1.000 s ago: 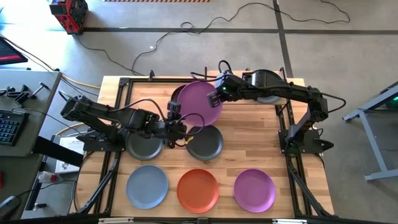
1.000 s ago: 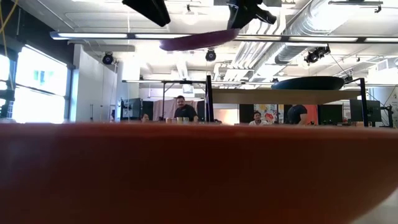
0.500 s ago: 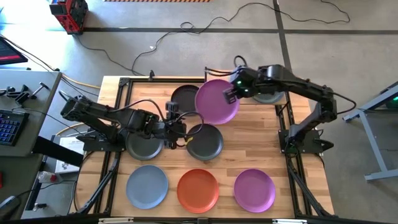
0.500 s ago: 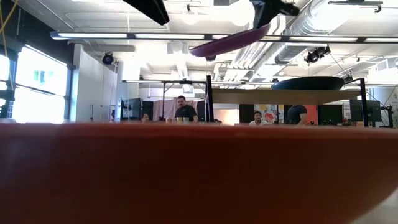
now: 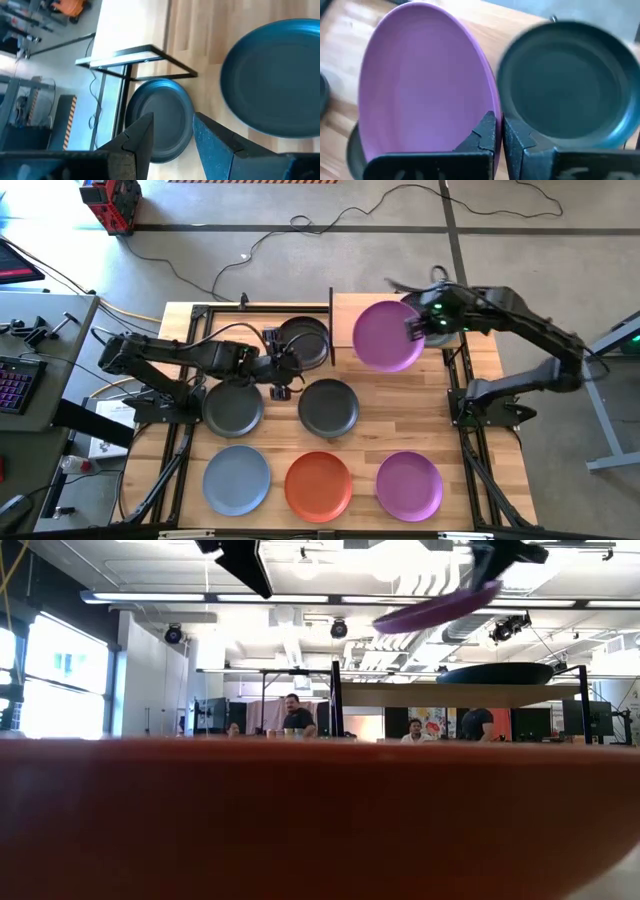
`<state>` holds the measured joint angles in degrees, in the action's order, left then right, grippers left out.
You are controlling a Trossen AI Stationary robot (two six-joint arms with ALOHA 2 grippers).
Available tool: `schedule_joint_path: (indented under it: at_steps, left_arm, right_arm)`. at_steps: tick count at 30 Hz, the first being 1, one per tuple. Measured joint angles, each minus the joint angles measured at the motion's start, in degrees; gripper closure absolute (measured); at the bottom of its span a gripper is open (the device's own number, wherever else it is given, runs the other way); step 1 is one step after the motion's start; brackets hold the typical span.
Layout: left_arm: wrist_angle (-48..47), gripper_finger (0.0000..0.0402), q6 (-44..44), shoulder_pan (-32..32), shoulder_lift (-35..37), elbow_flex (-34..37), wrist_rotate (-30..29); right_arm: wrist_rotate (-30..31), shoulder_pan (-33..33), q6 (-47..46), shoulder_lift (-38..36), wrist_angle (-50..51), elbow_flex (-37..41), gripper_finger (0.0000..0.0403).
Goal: Place and stack plates onto a shelf
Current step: Stack the purple plate on top of the black plate on the shelf
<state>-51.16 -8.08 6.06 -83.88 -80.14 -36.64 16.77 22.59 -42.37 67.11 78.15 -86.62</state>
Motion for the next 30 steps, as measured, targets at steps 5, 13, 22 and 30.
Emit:
schedule_joint_path:
  at_steps: [5, 13, 22, 30]
  left_arm:
    - [0.03, 0.0273, -0.5, -2.55, 0.0, 0.0, 0.02]
    - [0.07, 0.0273, -0.48, -6.32, 0.0, 0.0, 0.24]
    - [0.11, 0.0273, 0.07, -8.84, 0.0, 0.0, 3.61]
    - [0.09, 0.0273, -0.02, -10.24, 0.02, 0.0, 3.69]
  right_arm:
    - [-2.46, 6.47, -2.95, -11.56, -6.7, 11.24, 0.0403]
    - [-1.8, 15.25, -10.11, -24.76, -7.44, 22.53, 0.0403]
    - [2.69, 22.03, -17.72, -35.17, -16.2, 35.6, 0.0403]
    - [3.62, 24.97, -24.65, -37.6, -21.66, 43.73, 0.0403]
